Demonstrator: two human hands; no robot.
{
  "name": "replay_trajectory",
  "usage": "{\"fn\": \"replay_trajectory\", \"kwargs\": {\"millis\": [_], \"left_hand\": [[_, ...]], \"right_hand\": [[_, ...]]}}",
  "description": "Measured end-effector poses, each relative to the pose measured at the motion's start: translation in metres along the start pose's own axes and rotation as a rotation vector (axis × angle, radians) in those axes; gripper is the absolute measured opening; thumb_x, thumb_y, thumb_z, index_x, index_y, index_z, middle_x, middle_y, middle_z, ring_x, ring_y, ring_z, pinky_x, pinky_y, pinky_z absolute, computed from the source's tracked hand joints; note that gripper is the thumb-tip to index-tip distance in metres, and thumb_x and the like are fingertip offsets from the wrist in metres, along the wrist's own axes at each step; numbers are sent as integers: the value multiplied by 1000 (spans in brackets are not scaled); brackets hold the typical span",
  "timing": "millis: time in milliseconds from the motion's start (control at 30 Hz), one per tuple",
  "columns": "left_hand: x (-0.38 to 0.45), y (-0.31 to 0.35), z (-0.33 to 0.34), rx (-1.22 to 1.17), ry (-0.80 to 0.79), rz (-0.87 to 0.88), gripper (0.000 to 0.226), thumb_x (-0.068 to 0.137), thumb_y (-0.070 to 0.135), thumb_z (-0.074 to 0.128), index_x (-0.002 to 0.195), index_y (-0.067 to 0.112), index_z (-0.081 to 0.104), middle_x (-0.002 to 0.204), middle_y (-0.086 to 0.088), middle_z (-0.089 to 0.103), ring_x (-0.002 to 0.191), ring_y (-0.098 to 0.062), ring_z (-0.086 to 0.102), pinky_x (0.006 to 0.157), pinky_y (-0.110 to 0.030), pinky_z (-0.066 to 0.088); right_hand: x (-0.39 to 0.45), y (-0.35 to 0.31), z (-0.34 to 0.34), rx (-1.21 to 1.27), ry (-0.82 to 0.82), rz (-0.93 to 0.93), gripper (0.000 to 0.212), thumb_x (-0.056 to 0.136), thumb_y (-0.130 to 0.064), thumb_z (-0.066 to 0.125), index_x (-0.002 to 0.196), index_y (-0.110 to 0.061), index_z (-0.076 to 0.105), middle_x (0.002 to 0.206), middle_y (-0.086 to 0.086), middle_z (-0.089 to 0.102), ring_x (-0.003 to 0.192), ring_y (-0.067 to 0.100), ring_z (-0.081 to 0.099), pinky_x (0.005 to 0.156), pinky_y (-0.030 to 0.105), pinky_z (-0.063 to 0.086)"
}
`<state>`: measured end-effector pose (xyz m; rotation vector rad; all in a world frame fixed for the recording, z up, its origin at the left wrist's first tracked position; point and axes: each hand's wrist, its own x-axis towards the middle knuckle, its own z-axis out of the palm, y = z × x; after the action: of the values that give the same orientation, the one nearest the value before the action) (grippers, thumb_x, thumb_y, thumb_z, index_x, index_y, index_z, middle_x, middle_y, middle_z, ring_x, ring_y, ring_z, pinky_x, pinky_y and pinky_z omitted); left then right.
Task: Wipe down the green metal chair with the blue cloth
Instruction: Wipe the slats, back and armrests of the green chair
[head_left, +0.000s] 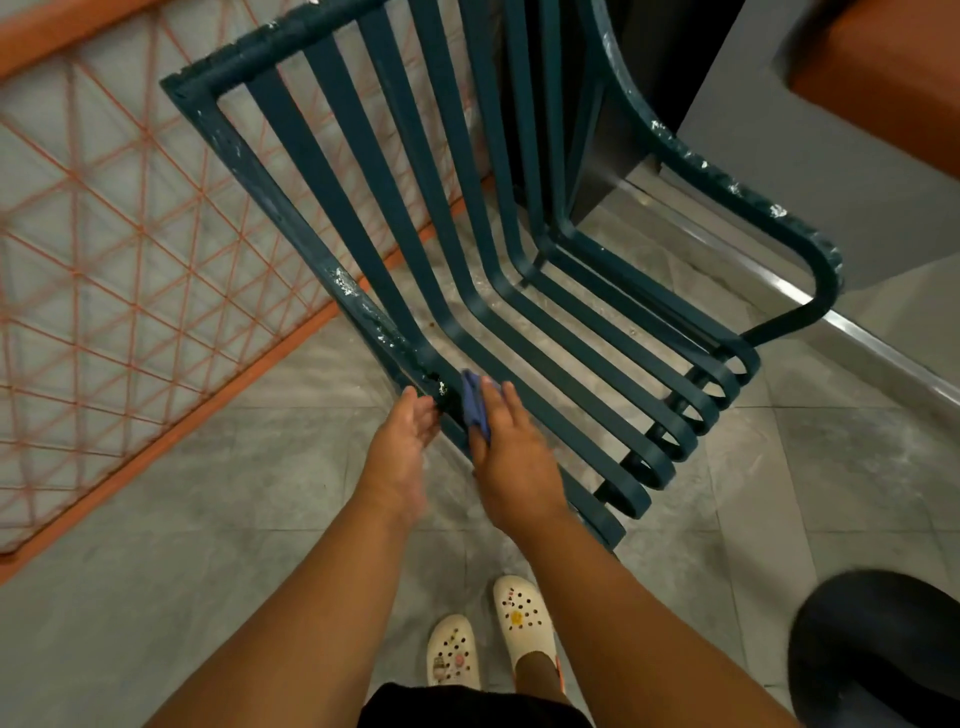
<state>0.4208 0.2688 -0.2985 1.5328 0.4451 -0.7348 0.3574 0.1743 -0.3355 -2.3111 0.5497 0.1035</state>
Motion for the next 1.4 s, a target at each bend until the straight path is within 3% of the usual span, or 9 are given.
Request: {"fn": "replay_trajectory", "kwargs": {"millis": [100,233,400,567,667,800,1000,1167,1400], "left_hand": [[0,3,0,-41,12,10,40,101,40,29,109,21,64,118,1,65,121,-16,52,108,-33,28],[6,12,-5,-35,102,-12,51,100,42,30,137,11,47,140,-6,50,131,-19,43,102,-31,24],[8,18,-12,-34,124,-10,52,99,45,30,139,14,44,143,-7,47,131,-18,42,109,-38,20],[3,17,-14,-50,101,-28,55,98,47,30,141,15,42,146,-7,44,134,-18,39,110,-38,18],[2,16,-16,-35,94,-36,56,99,47,29,142,14,40,146,-6,44,135,-18,39,110,-38,17],[2,14,-17,-15,103,-32,56,99,47,28,142,13,40,145,-6,45,133,-17,40,112,-39,16],[-2,14,-13,-49,82,-23,54,100,46,28,140,13,44,144,-5,47,132,-17,42,107,-34,20],[2,13,-20,-12,104,-18,56,99,48,27,142,14,41,145,-5,46,132,-17,41,111,-38,18],[3,14,-27,-46,98,-12,56,99,48,28,141,14,42,145,-6,45,132,-18,42,111,-37,20]], "right_hand": [[12,-12,13,-218,-67,-144,61,101,-36,36,151,-38,0,161,0,-11,147,32,9,118,46,20],[-7,5,12,-441,-171,-195,75,99,-21,42,149,-37,-11,154,-5,-30,146,32,-15,117,48,13],[6,-6,8,-365,-180,-9,72,101,-27,39,150,-30,-14,158,4,-23,148,33,-3,116,44,21],[6,-14,13,-495,-155,-260,74,97,-14,42,152,-29,-5,154,-1,-30,143,35,-23,116,47,-1],[-11,8,3,-497,-208,-302,72,96,-15,44,153,-30,1,156,-4,-25,145,34,-14,116,47,15],[4,3,-3,-300,-205,-11,69,100,-29,40,152,-28,-6,161,5,-11,146,33,13,114,42,27],[5,-14,15,-520,-167,-327,74,96,-11,40,153,-28,-3,158,-2,-25,143,36,-23,116,48,-2],[-12,13,0,-494,-232,-220,81,97,-14,45,147,-34,-16,152,-5,-34,146,33,-14,116,47,19],[26,-23,18,-455,-183,-238,77,97,-11,44,152,-29,-8,158,-1,-26,145,34,-17,117,46,16]]}}
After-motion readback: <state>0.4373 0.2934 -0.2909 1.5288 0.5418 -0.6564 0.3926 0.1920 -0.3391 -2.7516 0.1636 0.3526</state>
